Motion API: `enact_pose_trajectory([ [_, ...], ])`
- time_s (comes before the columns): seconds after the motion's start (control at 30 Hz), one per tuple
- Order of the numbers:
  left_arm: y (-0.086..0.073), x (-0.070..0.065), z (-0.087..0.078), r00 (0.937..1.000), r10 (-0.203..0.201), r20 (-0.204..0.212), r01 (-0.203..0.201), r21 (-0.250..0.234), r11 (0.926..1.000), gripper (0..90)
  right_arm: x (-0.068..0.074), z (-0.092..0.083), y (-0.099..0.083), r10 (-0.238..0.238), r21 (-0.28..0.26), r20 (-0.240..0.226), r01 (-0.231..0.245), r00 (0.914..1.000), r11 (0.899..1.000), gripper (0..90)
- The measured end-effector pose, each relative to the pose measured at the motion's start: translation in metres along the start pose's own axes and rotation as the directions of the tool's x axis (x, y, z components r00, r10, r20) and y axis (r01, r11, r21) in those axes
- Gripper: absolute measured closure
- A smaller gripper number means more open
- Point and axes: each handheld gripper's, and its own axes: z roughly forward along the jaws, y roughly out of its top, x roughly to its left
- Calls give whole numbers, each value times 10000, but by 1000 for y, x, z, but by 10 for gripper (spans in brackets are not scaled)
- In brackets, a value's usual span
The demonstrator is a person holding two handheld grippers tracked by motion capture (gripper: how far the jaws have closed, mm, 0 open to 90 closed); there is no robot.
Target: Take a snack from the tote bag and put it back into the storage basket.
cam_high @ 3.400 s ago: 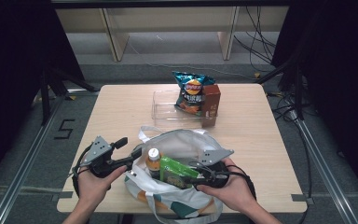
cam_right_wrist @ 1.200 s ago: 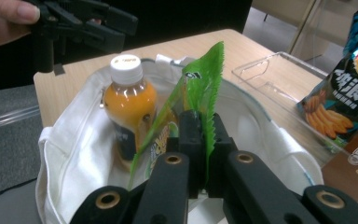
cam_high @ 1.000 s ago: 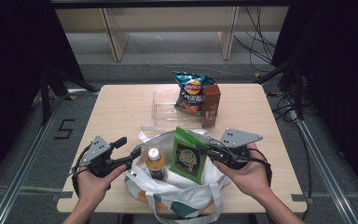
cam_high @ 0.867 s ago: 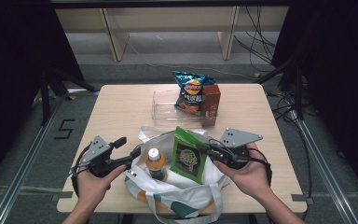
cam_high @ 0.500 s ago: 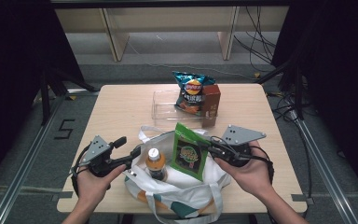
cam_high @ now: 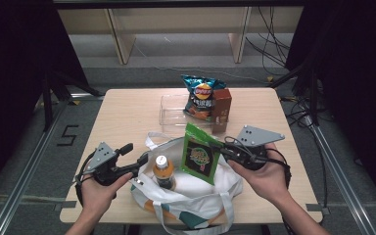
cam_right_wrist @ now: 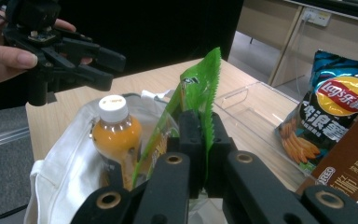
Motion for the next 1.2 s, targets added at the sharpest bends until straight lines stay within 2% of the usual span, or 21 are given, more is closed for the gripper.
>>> enact_pose_trajectory([
  [0.03,0,0,0,10000,1,1,-1,1,10000,300,1,0,0,191,-25,87,-191,9998,9998,897],
  [0.23,0,0,0,10000,-32,1,32,-12,10000,300,1,1,1,128,-128,60,-128,9999,9998,897],
  [0.3,-1,1,1,10000,-48,86,49,-74,10000,299,0,1,1,34,-104,50,-34,10000,9999,897],
  [0.37,0,0,0,10000,-11,-9,11,2,10000,299,-1,0,3,-201,-88,10,201,9998,9998,897],
  [0.4,0,0,0,10000,-37,-10,37,-12,10000,299,0,0,3,56,-67,3,-55,10000,10000,897],
  [0.43,0,0,0,10000,-26,-9,26,-7,10000,299,0,0,4,67,-209,106,-65,9999,9998,897],
  [0.5,0,0,0,10000,-12,-13,12,13,10000,300,-2,0,6,-144,-203,2,145,9999,9997,898],
  [0.53,0,1,0,10000,-21,-14,21,8,10000,299,-1,-1,6,72,-228,176,-68,9998,9997,898],
  [0.57,0,1,0,10000,-25,-16,25,10,10000,299,-2,-2,8,-46,-220,69,47,10000,9997,898],
  [0.73,-1,1,0,10000,-17,-9,17,19,10000,299,-4,-4,13,-225,-372,228,234,9995,9990,898],
  [0.8,-1,1,0,10000,-31,-9,31,5,10000,299,-4,-4,14,-54,-453,35,55,10000,9990,898],
  [0.83,-1,1,0,10000,-34,-14,34,4,10000,299,-3,-5,14,47,-419,198,-38,9998,9991,898],
  [0.93,-1,1,0,10000,-23,15,23,-11,10000,299,-6,-7,17,-212,-496,278,226,9994,9985,898],
  [1.0,-1,0,0,10000,-25,-2,25,17,10000,299,-5,-6,18,-24,-600,378,46,9993,9982,899],
  [1.07,-1,0,0,10000,-32,7,32,-2,10000,299,-7,-7,19,-171,-524,306,187,9994,9984,899],
  [1.1,0,0,0,10000,-23,4,23,5,10000,299,-9,-7,21,-459,-639,373,482,9982,9968,898],
  [1.13,0,0,0,10000,-13,-1,13,16,10000,299,-7,-7,21,-191,-680,423,220,9989,9974,899],
  [1.2,0,0,0,10000,-43,-2,43,-3,10000,299,-8,-7,22,-66,-660,267,83,9996,9978,899],
])
